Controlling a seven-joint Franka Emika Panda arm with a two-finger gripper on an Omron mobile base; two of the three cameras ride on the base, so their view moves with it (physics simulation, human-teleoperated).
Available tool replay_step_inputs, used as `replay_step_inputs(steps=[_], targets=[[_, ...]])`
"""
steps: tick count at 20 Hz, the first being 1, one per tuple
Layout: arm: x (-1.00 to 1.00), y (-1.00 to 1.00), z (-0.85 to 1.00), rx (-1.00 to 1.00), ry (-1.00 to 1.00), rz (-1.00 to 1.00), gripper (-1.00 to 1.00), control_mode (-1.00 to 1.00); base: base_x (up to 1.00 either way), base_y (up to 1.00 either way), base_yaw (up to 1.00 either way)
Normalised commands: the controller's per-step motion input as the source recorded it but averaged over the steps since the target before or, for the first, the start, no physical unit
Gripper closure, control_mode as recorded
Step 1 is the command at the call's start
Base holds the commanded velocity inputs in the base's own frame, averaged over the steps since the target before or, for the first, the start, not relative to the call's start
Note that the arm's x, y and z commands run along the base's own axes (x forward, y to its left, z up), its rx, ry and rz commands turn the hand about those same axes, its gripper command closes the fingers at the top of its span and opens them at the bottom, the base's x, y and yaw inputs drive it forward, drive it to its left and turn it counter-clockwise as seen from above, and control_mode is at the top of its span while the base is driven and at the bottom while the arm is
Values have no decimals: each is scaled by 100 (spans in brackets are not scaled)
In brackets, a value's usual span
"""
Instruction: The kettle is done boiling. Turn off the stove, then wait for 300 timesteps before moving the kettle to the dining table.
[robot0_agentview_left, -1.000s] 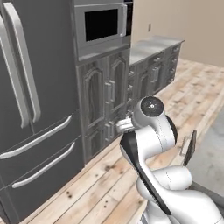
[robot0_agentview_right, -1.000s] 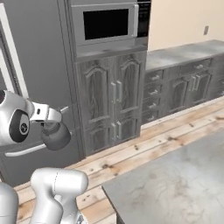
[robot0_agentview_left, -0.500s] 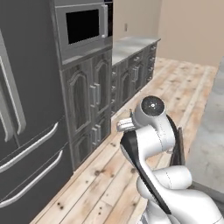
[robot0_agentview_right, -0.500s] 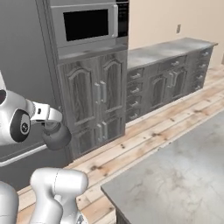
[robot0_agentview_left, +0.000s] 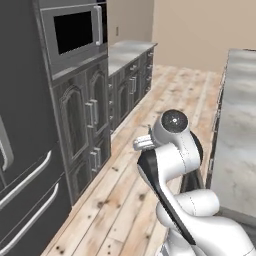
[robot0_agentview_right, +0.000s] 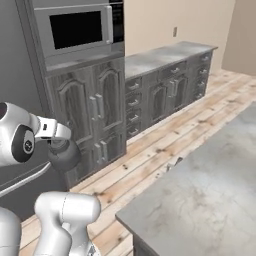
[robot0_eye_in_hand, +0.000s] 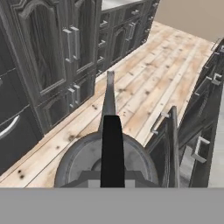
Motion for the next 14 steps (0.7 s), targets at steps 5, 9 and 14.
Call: replay_step_inputs(steps=[5, 9, 14], targets=[[0, 0, 0, 0, 0, 0, 100, 100, -90, -33, -39], [0, 0, 0, 0, 0, 0, 100, 100, -100, -19, -27], [0, 0, 0, 0, 0, 0, 100, 100, -100, -25, -21]])
